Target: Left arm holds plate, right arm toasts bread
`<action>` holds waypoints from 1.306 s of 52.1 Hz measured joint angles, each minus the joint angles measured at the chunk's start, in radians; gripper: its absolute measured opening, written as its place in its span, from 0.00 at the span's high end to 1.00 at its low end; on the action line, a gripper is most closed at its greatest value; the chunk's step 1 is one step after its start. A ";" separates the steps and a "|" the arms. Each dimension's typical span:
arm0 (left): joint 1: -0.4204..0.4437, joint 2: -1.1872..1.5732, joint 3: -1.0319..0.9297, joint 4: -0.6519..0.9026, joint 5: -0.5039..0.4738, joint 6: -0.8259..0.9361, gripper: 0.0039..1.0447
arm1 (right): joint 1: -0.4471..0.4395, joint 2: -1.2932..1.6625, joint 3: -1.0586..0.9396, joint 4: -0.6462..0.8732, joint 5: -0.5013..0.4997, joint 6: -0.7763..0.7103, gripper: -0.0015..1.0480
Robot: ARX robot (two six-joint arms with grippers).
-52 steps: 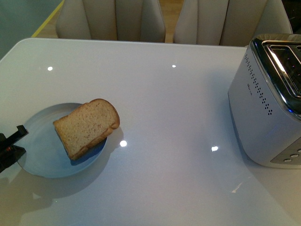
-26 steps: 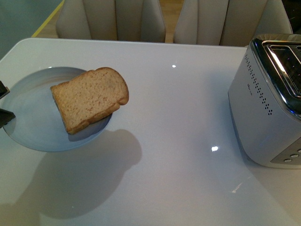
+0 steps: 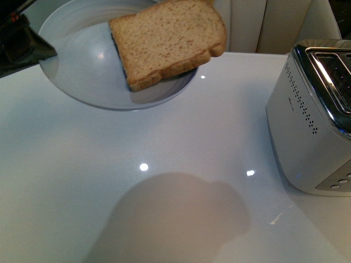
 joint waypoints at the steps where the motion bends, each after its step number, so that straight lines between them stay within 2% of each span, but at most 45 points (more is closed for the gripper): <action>1: -0.018 -0.002 0.018 -0.019 -0.006 -0.004 0.97 | 0.000 0.000 0.000 0.000 0.000 0.000 0.09; 14: -0.182 -0.009 0.126 -0.130 -0.026 -0.087 0.97 | 0.000 0.000 0.000 0.000 0.000 0.000 0.09; 29: -0.266 -0.014 0.151 -0.184 -0.044 -0.148 0.97 | 0.000 0.000 0.000 0.000 0.000 0.000 0.09; 44: -0.312 -0.034 0.160 -0.209 -0.046 -0.187 0.97 | 0.000 0.000 0.000 0.000 0.000 0.000 0.09; 68: -0.315 -0.036 0.160 -0.209 -0.048 -0.196 0.97 | 0.000 0.000 0.000 0.000 0.000 0.000 0.09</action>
